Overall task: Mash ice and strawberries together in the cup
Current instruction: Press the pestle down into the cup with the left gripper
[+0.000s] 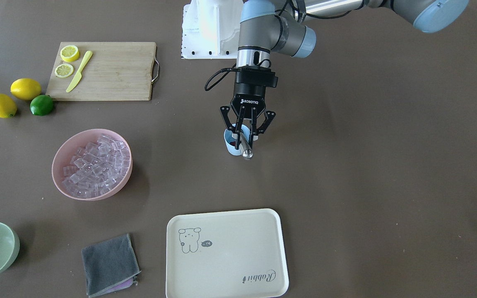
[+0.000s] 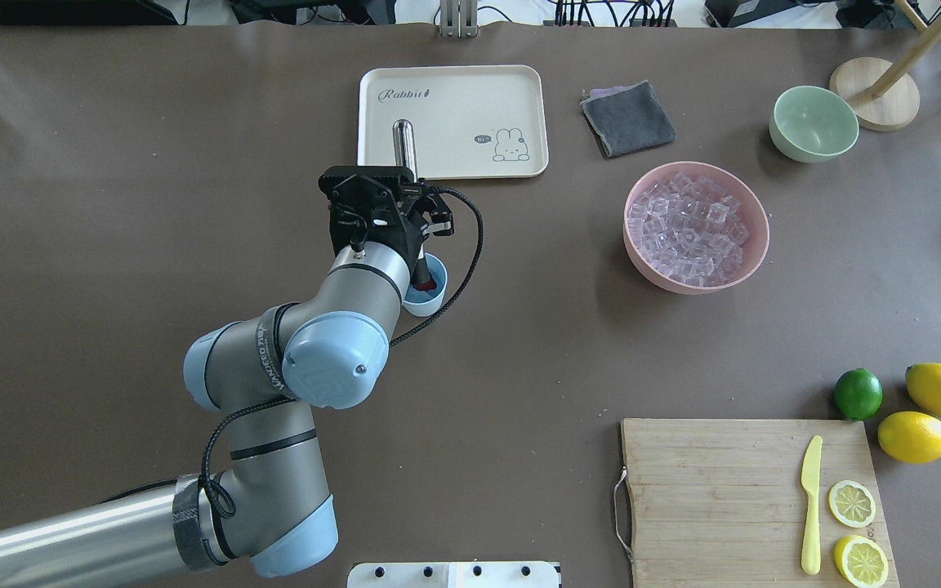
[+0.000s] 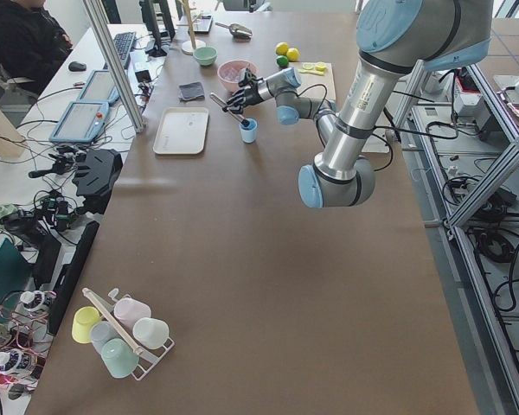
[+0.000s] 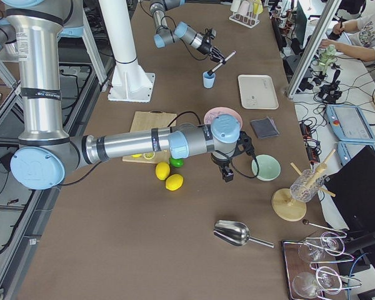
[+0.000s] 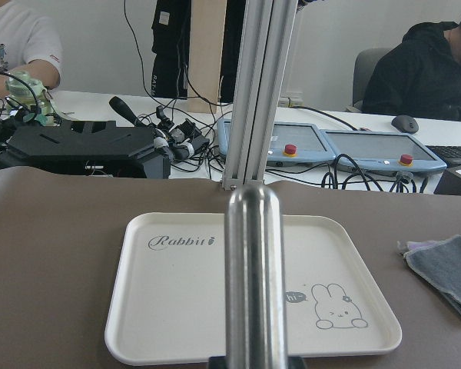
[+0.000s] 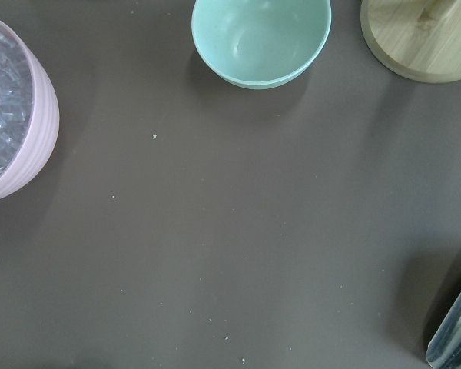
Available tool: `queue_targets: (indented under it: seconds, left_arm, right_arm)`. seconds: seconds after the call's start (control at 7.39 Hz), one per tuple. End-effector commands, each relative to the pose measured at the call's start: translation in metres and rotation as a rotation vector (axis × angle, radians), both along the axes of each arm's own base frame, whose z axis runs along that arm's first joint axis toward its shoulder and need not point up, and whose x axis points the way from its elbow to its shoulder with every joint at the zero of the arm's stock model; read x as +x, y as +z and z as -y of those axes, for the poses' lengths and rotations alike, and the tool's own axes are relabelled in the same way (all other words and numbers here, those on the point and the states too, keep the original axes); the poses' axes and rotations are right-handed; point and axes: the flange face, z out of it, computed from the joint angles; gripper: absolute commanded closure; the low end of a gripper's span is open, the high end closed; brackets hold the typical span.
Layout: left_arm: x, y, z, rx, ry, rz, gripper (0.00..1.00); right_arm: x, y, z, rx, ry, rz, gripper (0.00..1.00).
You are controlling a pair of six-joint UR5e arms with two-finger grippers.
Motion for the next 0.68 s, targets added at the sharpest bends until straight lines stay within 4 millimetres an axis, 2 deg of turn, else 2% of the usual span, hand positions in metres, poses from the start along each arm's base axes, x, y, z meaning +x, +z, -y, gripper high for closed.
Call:
queue_targets:
  seconds: [0.0,0.14,0.27,0.41,0.54]
  left_arm:
    - [0.011,0.008,-0.012,0.002,0.004,0.017,1.00]
    - [0.017,0.017,-0.009,0.002,-0.010,0.044,1.00]
    - [0.016,0.013,-0.009,0.006,-0.010,0.039,1.00]
    - [-0.002,-0.009,-0.008,0.031,-0.006,0.020,1.00]
    - [-0.042,-0.045,-0.007,0.098,-0.010,0.033,1.00]
  right_arm:
    - [0.000,0.002,-0.001,-0.001,-0.001,-0.001,0.01]
    - [0.000,0.004,-0.003,-0.008,-0.001,-0.001,0.01]
    - [0.000,0.005,-0.003,-0.008,-0.001,-0.001,0.01]
    - [0.000,0.005,-0.003,-0.009,0.000,-0.001,0.01]
    - [0.000,0.005,-0.003,-0.009,0.000,-0.001,0.01]
